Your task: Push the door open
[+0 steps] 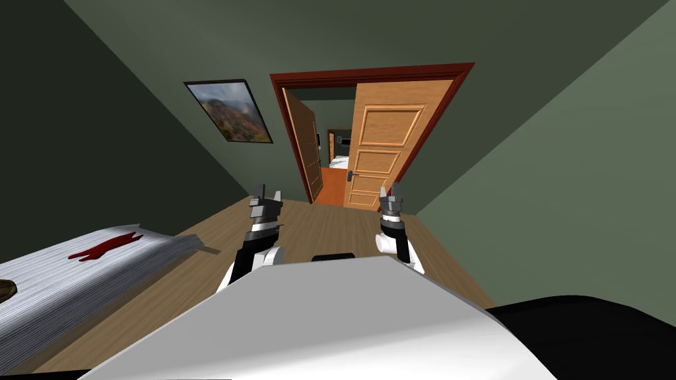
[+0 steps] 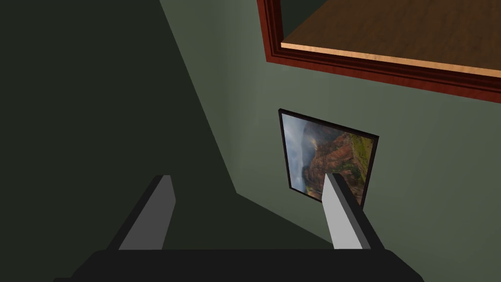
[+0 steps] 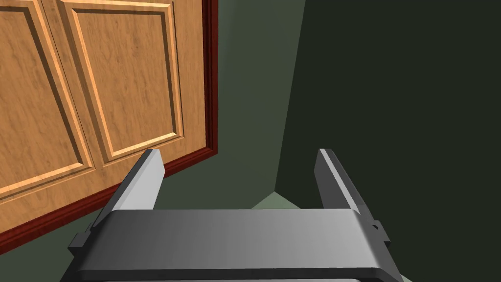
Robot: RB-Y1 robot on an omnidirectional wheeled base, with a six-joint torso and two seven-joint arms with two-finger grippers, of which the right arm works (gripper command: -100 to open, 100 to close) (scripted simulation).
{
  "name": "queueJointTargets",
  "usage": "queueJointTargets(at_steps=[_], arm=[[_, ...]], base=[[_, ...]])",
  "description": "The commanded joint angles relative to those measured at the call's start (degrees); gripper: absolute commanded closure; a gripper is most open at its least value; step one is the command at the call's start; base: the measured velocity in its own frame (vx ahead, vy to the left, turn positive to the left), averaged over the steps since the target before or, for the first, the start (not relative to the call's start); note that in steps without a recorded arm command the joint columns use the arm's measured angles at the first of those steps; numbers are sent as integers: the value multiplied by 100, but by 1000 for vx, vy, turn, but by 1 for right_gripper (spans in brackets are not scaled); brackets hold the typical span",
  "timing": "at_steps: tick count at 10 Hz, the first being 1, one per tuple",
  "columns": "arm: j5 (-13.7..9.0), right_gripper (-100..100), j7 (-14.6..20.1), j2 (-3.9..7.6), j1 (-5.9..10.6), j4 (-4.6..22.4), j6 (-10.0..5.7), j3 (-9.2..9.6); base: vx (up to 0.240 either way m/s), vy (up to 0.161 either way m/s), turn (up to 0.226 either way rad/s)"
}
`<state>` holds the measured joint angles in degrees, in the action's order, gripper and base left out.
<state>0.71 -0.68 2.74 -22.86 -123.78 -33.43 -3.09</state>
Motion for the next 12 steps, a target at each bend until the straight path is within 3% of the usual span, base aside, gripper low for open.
queueJointTargets(at_steps=[1, 12], arm=[[21, -100, 54, 41, 102, 182, 19, -29], [241, -100, 496, 331, 901, 1711, 96, -196]], base=[[106, 11, -8], [97, 19, -19]])
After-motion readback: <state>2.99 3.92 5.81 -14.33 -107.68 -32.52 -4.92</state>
